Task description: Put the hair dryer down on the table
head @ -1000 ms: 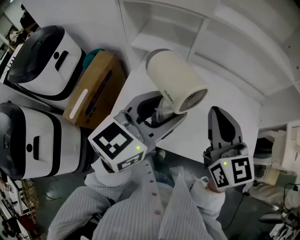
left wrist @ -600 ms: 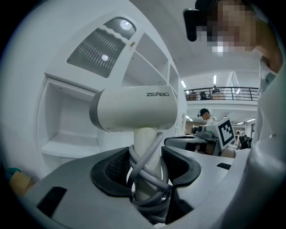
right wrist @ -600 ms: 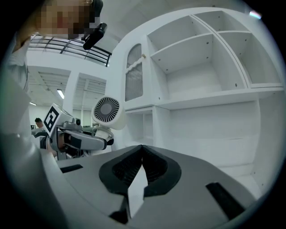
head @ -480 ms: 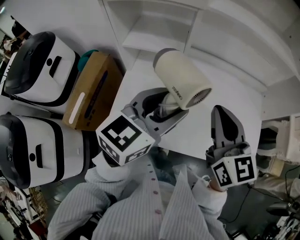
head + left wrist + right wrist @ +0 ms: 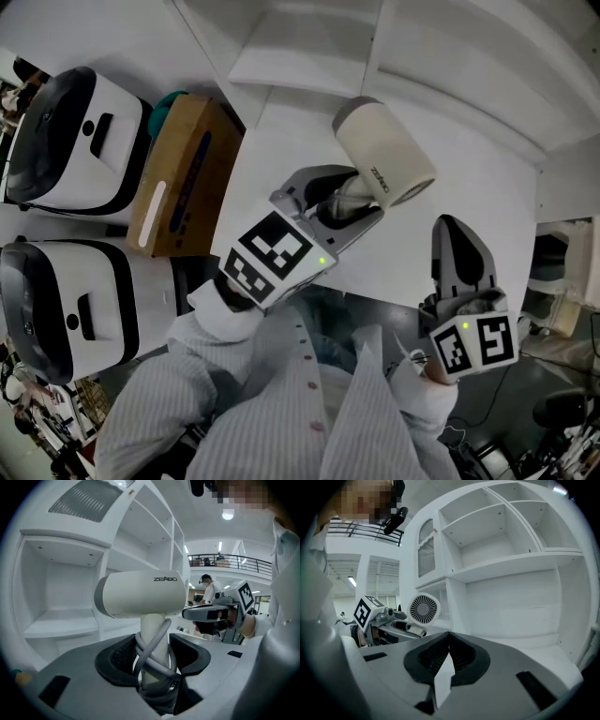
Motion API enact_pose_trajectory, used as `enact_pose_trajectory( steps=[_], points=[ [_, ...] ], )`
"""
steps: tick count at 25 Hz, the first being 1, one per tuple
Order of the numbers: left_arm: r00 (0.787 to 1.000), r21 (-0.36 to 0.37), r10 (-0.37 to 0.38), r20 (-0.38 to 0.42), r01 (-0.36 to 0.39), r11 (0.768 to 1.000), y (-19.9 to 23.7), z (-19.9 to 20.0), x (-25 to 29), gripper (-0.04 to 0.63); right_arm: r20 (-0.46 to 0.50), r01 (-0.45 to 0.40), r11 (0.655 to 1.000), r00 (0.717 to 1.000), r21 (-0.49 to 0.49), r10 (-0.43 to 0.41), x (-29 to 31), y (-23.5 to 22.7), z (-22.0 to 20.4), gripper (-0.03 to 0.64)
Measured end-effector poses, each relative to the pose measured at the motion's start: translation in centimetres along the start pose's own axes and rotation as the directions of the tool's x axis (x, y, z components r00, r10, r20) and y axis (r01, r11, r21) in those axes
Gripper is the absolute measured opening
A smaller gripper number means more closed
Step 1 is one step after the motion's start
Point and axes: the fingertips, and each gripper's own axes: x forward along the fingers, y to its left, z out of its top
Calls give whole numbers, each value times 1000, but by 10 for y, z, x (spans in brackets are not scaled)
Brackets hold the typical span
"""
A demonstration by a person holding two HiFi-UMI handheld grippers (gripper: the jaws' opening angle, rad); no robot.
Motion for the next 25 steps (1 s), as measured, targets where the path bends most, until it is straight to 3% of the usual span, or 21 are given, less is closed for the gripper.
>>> enact_pose_trajectory(
  steps=[6,14,20,25],
  points=[
    [995,17,-53,-84,54,998,-3,-28,28,219,-46,24,999,999,34,-22,1,-11,-24,11],
    [976,-19,-105,-191,104,994,-1,-77,59,219,-115,40,995,993,88,-30,2,-15,-63,11],
    [950,-37,-134,-284,128,991,3,-116,82,218,-150,46,991,988,124,-28,2,-19,-88,11],
    [909,-10,-141,-392,149,989,5,-153,97,219,-161,57,986,986,155,-31,4,-21,-102,11]
  ],
)
